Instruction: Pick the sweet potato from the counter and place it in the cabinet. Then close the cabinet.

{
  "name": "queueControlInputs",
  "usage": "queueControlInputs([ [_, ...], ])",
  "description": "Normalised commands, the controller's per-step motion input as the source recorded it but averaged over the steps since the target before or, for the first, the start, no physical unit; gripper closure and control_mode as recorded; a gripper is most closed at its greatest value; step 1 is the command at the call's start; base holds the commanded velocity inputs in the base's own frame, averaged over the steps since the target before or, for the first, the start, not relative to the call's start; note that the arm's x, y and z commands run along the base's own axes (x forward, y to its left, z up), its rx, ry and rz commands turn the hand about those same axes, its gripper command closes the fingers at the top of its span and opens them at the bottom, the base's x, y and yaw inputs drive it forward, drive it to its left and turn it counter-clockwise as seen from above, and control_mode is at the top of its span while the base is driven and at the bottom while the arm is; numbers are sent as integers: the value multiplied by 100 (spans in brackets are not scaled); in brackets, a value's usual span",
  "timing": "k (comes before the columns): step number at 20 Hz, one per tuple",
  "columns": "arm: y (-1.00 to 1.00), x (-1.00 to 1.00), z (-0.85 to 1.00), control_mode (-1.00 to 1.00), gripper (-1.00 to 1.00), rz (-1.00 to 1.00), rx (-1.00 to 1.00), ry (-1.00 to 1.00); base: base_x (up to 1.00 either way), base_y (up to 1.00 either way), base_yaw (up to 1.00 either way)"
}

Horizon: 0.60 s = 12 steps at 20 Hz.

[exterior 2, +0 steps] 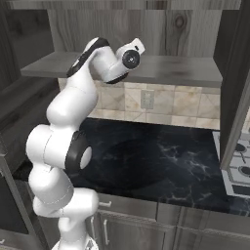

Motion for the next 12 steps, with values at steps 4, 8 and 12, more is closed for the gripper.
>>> queueControlInputs([
  [4, 0, 12, -29, -100, -100, 8, 0, -42, 0, 0, 0],
  [8, -7, -31, 0, -100, -100, 1, 0, -24, 0, 0, 0],
  [12, -26, -99, 0, -100, -100, 0, 0, -2, 0, 0, 0],
])
